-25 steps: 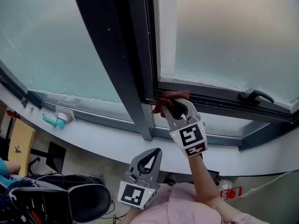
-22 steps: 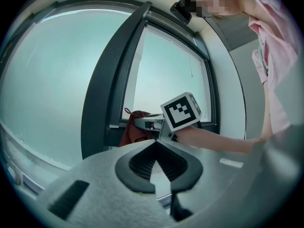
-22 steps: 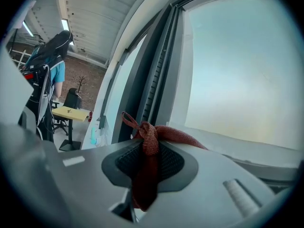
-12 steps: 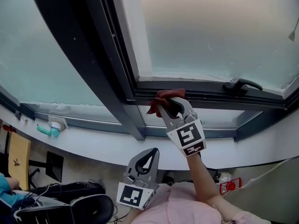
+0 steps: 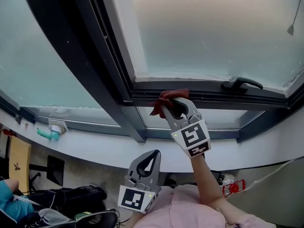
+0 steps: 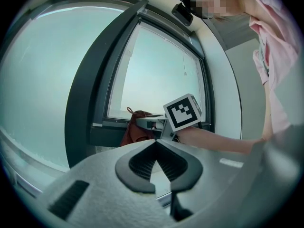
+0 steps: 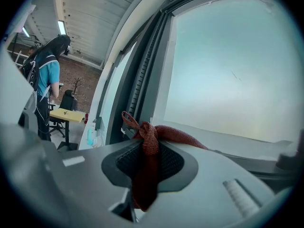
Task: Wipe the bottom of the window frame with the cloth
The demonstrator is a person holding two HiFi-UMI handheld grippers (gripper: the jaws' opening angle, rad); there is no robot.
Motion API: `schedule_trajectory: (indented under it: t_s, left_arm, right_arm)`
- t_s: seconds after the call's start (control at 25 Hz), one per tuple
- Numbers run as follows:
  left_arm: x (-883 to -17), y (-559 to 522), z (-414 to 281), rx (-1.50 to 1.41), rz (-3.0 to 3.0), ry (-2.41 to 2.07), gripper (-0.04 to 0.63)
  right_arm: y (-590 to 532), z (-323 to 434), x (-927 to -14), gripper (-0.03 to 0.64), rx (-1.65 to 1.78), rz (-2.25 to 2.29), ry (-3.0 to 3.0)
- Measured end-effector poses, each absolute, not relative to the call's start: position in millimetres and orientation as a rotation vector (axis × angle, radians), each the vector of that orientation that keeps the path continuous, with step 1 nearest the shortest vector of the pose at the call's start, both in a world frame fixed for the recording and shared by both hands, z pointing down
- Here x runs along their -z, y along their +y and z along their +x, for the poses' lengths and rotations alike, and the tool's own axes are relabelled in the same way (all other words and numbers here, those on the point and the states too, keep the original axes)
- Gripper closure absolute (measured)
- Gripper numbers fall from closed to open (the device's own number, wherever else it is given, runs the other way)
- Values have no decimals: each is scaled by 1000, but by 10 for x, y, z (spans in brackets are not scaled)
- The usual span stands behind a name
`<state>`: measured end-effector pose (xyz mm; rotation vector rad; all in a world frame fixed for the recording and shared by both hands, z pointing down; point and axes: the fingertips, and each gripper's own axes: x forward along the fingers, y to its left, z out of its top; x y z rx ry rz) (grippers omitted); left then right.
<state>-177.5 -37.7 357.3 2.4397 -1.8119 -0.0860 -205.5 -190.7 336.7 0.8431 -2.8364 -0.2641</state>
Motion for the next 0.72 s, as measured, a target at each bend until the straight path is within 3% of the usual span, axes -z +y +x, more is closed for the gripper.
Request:
schedule_trajectory:
  t_s: [0.72]
  left_arm:
    - [-3656,-397,-1576,-15,2493,-1725,598]
  right_arm:
    - [-1995,-1708,-3361,541,226,930,-2825]
